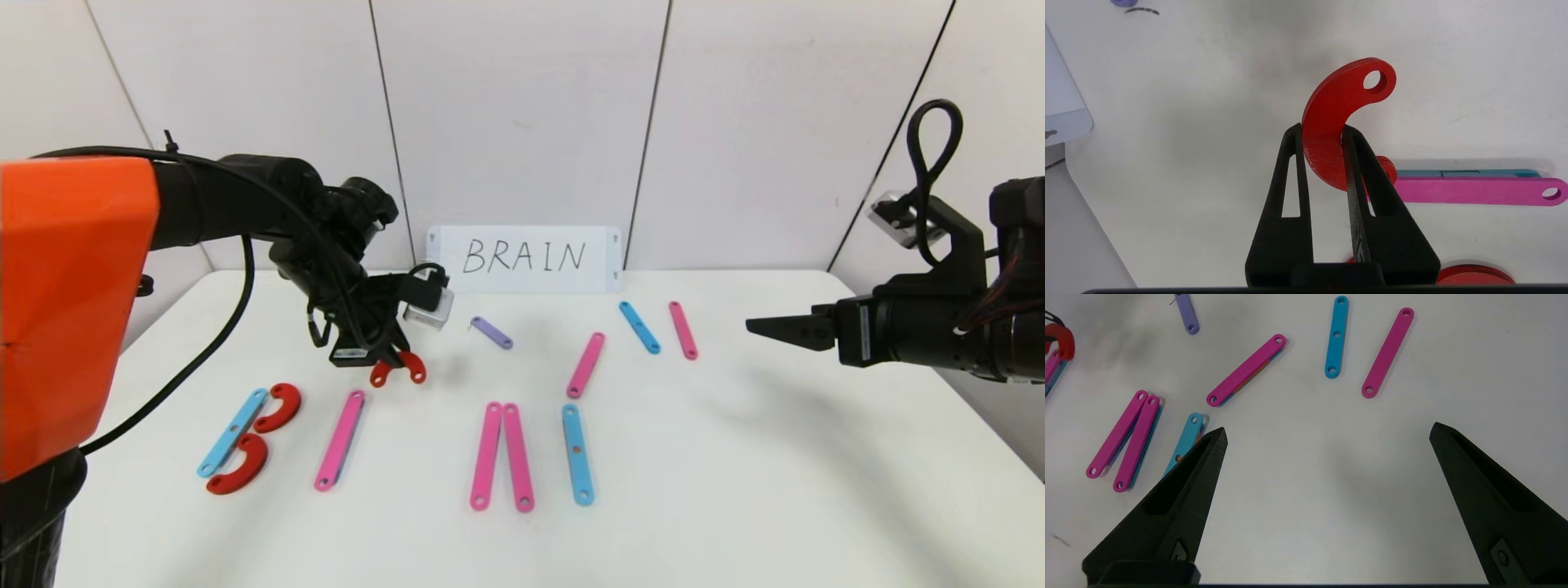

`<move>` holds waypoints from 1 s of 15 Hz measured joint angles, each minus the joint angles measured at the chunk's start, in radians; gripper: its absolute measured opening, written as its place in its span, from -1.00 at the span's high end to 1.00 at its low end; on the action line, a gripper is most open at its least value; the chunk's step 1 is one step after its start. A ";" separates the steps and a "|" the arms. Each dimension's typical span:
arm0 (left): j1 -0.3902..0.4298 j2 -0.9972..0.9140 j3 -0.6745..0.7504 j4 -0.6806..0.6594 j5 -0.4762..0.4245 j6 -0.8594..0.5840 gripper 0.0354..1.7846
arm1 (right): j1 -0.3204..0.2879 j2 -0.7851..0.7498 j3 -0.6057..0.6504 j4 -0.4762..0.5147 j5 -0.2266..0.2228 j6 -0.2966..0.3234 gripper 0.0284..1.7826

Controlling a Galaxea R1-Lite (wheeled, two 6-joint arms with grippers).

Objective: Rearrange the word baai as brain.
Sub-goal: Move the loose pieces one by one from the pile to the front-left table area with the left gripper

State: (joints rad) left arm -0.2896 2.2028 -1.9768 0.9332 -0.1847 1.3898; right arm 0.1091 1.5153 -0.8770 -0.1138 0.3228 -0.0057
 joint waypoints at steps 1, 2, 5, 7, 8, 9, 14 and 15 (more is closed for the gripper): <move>-0.005 0.007 0.000 -0.001 0.001 0.000 0.71 | -0.003 -0.002 0.000 0.000 0.000 0.000 -0.94; -0.010 0.015 0.001 0.000 0.003 0.001 0.71 | -0.006 -0.003 0.000 0.000 0.000 0.000 -0.94; -0.025 0.041 0.001 0.001 0.007 0.010 0.71 | -0.006 -0.007 0.000 0.000 -0.001 0.000 -0.94; -0.027 0.052 0.001 0.001 0.017 0.016 0.71 | -0.007 -0.007 0.000 0.000 -0.001 0.000 -0.94; -0.027 0.056 0.001 0.001 0.022 0.017 0.71 | -0.006 -0.006 0.000 0.000 -0.001 0.000 -0.94; -0.027 0.061 0.001 -0.001 0.024 0.021 0.71 | -0.006 -0.006 0.001 0.000 -0.001 0.000 -0.94; -0.016 0.078 -0.003 -0.002 0.075 0.084 0.71 | -0.004 -0.002 0.001 0.000 -0.001 0.000 -0.94; -0.015 0.076 -0.004 0.004 0.075 0.098 0.71 | -0.004 -0.002 0.001 0.000 -0.001 0.000 -0.94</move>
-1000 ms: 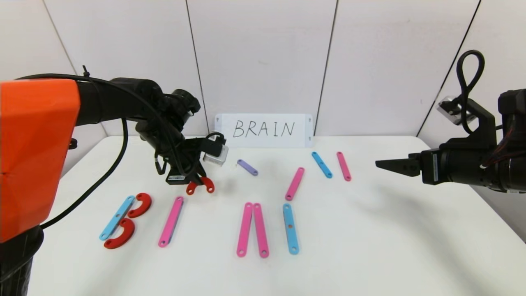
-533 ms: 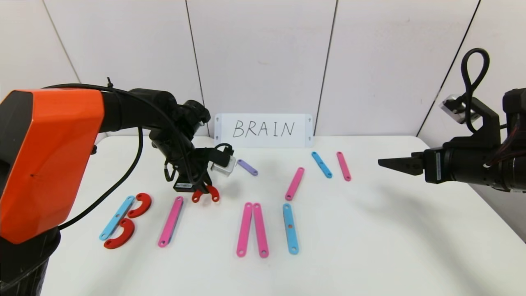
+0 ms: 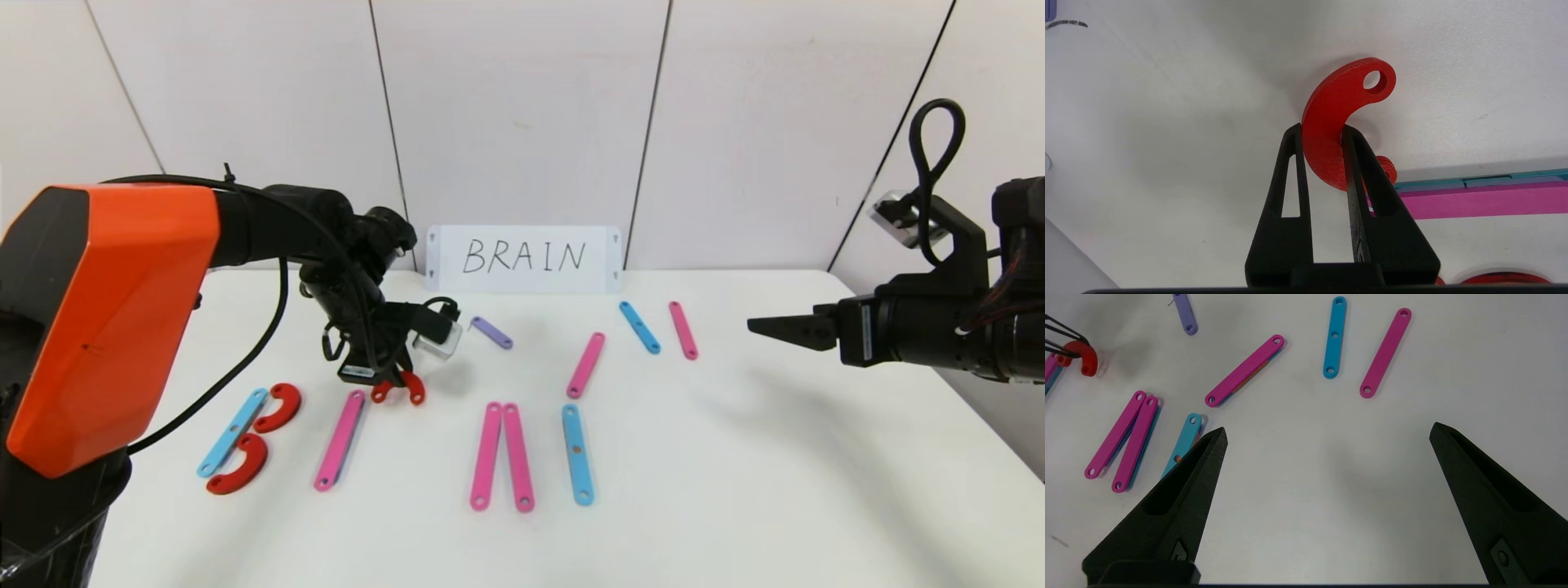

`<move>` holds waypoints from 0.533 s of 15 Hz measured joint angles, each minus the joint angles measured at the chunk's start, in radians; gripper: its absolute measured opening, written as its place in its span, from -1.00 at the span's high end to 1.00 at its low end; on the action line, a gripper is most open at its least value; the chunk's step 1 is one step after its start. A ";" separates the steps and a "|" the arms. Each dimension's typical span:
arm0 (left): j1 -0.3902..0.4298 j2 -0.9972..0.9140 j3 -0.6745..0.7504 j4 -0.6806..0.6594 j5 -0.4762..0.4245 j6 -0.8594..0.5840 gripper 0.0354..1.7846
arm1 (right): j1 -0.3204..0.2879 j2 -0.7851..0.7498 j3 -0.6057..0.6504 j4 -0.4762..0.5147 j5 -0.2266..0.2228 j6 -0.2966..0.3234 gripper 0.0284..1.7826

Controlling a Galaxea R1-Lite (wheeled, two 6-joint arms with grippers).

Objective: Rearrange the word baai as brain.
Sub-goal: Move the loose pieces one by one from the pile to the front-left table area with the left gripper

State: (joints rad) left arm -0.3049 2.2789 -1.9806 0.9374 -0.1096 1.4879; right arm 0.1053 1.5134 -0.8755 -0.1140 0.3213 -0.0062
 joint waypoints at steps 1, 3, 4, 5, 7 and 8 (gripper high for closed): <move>0.001 -0.004 0.001 0.011 0.000 0.009 0.71 | 0.000 0.000 0.000 0.000 0.000 0.000 -0.94; 0.006 -0.014 0.003 0.044 0.001 0.064 0.71 | 0.002 -0.003 0.001 0.001 0.000 0.000 -0.94; 0.006 -0.017 0.003 0.046 0.001 0.095 0.71 | 0.004 -0.005 0.001 0.001 0.001 0.000 -0.94; 0.004 -0.019 0.003 0.048 0.001 0.127 0.71 | 0.004 -0.006 0.001 0.001 0.000 0.000 -0.94; 0.001 -0.024 0.001 0.048 0.016 0.208 0.71 | 0.005 -0.012 0.001 0.001 -0.001 0.001 -0.94; 0.000 -0.026 -0.001 0.048 0.032 0.247 0.71 | 0.005 -0.014 0.001 0.002 -0.001 0.001 -0.94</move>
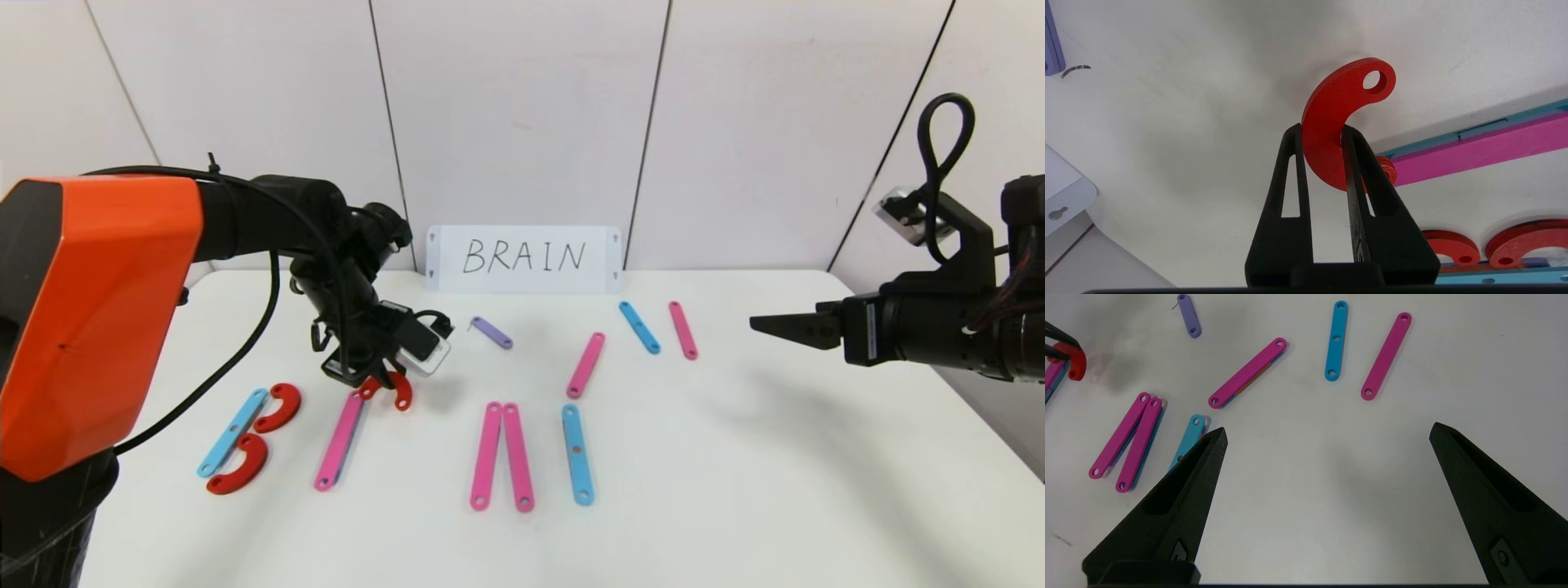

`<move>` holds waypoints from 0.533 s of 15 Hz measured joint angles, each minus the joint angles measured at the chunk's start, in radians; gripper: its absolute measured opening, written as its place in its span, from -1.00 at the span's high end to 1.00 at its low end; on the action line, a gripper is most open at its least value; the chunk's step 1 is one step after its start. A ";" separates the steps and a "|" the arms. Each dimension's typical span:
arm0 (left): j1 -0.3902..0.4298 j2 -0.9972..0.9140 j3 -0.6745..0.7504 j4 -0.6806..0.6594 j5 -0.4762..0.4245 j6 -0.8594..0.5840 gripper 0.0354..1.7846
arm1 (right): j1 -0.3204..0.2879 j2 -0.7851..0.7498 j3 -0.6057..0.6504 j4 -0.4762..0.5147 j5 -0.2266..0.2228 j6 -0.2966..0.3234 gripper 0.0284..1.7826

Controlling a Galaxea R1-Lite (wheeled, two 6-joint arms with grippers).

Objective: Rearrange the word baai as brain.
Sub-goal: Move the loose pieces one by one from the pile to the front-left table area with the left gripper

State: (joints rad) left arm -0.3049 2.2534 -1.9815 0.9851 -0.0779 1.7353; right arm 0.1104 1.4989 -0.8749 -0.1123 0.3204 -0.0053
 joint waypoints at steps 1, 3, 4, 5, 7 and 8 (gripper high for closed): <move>-0.003 -0.001 -0.001 -0.001 0.013 0.048 0.71 | 0.000 -0.001 0.000 0.000 0.000 0.000 -0.94; -0.008 -0.002 -0.001 0.000 0.019 0.121 0.71 | 0.000 -0.003 -0.001 0.000 -0.001 -0.001 -0.94; -0.008 -0.002 -0.002 0.002 0.019 0.148 0.71 | 0.000 -0.005 -0.001 0.000 -0.001 -0.003 -0.94; -0.007 -0.001 -0.002 0.006 0.019 0.173 0.71 | 0.000 -0.006 -0.001 0.001 0.000 -0.009 -0.94; -0.008 0.001 -0.002 0.026 0.018 0.224 0.71 | 0.000 -0.006 0.000 0.002 0.000 -0.012 -0.94; -0.011 0.002 -0.002 0.040 0.019 0.243 0.71 | 0.000 -0.006 0.000 0.003 0.000 -0.012 -0.94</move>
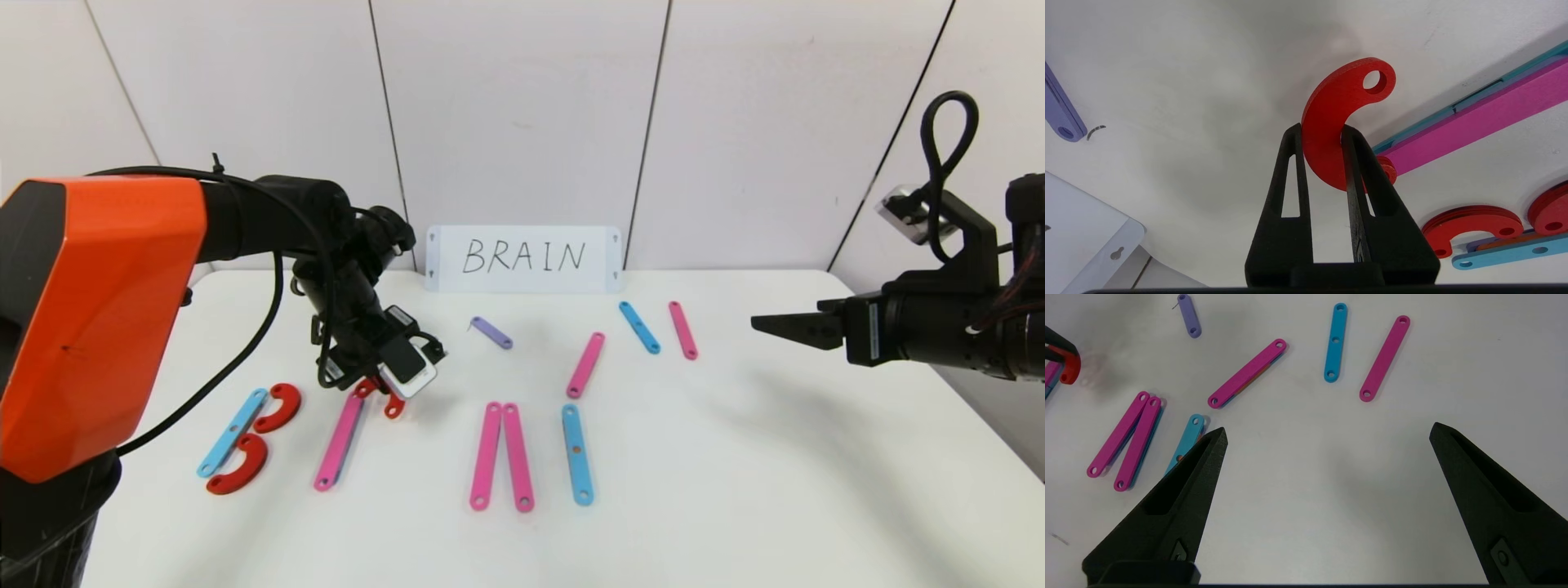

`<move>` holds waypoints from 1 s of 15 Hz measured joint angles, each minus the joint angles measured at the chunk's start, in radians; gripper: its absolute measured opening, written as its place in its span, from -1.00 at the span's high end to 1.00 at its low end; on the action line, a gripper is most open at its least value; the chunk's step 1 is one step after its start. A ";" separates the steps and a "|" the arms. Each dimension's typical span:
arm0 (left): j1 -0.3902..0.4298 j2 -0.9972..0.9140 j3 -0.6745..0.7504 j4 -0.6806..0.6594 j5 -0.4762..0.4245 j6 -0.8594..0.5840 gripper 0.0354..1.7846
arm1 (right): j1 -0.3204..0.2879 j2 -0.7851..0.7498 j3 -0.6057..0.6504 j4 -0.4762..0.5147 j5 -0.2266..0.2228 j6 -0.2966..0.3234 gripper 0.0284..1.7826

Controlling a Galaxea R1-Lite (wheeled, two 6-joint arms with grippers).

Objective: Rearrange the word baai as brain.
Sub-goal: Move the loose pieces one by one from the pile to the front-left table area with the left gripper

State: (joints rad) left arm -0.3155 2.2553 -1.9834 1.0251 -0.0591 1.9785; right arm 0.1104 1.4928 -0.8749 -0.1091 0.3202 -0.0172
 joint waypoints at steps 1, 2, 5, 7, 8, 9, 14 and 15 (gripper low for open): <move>-0.004 0.000 0.000 0.011 0.000 0.014 0.71 | 0.000 0.000 0.000 0.002 0.000 -0.001 -0.94; -0.009 0.000 0.000 0.027 0.000 0.026 0.71 | 0.000 0.000 0.000 0.001 0.000 -0.001 -0.94; -0.027 0.002 0.003 0.040 0.000 0.036 0.71 | 0.000 -0.001 0.000 0.001 0.000 -0.001 -0.94; -0.036 0.004 0.005 0.047 -0.002 0.053 0.71 | 0.000 -0.001 0.000 0.001 0.000 -0.001 -0.94; -0.038 0.005 0.006 0.047 -0.003 0.056 0.71 | 0.000 -0.001 0.000 0.001 0.000 -0.001 -0.94; -0.039 0.009 0.005 0.045 -0.003 0.068 0.71 | 0.000 -0.001 0.000 0.001 0.000 -0.001 -0.94; -0.039 0.040 -0.003 -0.015 -0.009 0.089 0.71 | 0.001 0.001 0.002 0.001 0.000 -0.001 -0.94; -0.038 0.046 -0.004 -0.022 -0.010 0.089 0.71 | 0.001 0.003 0.002 0.001 0.000 -0.001 -0.94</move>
State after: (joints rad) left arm -0.3534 2.3009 -1.9872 1.0034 -0.0691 2.0670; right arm 0.1115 1.4962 -0.8730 -0.1085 0.3202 -0.0183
